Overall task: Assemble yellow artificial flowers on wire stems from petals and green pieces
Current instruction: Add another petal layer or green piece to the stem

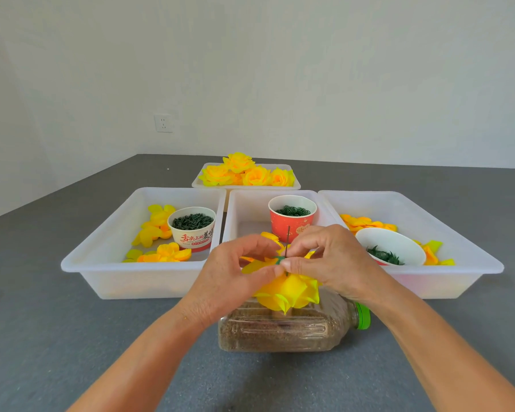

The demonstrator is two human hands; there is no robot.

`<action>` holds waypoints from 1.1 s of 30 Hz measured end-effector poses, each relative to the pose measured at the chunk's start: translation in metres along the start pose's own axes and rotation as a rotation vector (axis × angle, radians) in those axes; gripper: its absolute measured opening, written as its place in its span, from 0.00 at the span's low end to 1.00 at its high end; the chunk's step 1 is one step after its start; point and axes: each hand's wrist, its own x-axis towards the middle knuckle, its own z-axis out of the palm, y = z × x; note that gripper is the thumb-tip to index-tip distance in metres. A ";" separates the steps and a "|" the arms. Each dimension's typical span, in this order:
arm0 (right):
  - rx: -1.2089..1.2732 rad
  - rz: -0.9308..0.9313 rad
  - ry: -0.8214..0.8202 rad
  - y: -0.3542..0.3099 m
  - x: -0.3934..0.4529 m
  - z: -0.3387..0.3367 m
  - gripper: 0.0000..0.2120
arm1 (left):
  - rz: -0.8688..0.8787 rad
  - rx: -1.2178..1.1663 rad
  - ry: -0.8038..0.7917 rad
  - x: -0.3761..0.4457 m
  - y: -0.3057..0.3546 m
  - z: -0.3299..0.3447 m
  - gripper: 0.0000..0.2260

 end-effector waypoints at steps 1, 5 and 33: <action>-0.025 0.008 -0.019 -0.002 0.001 -0.001 0.12 | 0.008 0.002 0.010 0.000 0.002 0.000 0.08; -0.003 0.074 -0.069 -0.008 0.005 -0.006 0.09 | 0.042 0.002 0.055 0.000 0.006 0.001 0.08; -0.029 0.045 -0.121 0.001 0.006 -0.002 0.02 | 0.300 0.579 -0.098 0.010 0.033 -0.005 0.04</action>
